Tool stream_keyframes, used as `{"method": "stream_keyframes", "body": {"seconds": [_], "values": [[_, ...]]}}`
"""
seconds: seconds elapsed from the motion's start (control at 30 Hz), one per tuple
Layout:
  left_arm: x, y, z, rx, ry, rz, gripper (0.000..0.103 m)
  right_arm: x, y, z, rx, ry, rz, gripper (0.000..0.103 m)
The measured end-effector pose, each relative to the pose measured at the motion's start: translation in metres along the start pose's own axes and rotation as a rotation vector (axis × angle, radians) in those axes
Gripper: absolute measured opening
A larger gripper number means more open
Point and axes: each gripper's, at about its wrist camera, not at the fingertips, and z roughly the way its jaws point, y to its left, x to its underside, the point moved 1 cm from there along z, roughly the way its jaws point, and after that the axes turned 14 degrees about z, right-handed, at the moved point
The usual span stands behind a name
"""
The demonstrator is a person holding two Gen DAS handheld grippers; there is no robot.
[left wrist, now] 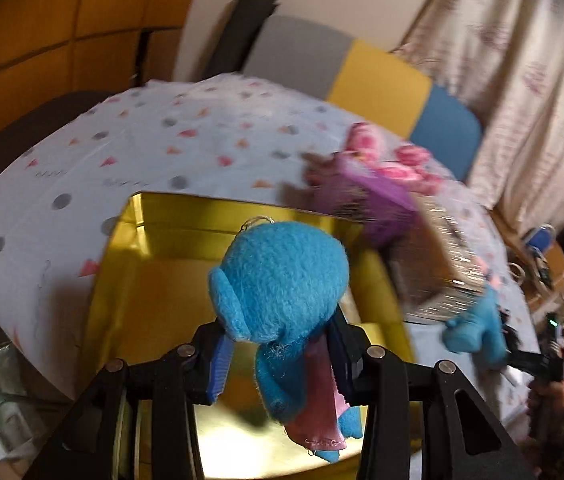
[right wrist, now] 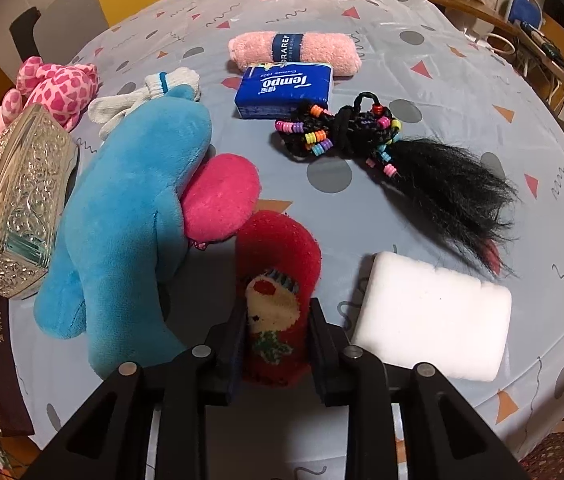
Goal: Organize soft objects
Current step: 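Carry the blue plush into the gold tray and release it while the right tool grasps the red sock, then carry the red snowman sock into the gold tray and open the right tool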
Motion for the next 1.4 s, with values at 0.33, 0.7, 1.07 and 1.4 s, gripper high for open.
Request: {"method": "stream_keyframes", "body": {"seconds": [0.33, 0.7, 1.07, 1.4], "values": [[-0.029, 0.004, 0.082, -0.041, 0.087, 0.073, 0.049, 0.003, 0.007, 0.000, 0.031, -0.025, -0.040, 0.027], [-0.038, 0.004, 0.103, -0.126, 0.077, 0.031, 0.078, 0.004, 0.009, 0.000, 0.049, -0.033, -0.068, 0.027], [-0.004, -0.022, 0.027, -0.182, -0.020, 0.059, 0.080, 0.007, 0.014, 0.000, 0.080, -0.056, -0.110, 0.027], [0.022, -0.063, 0.005, -0.161, -0.026, 0.093, 0.086, 0.006, 0.010, -0.012, 0.092, -0.116, -0.084, 0.025]]}}
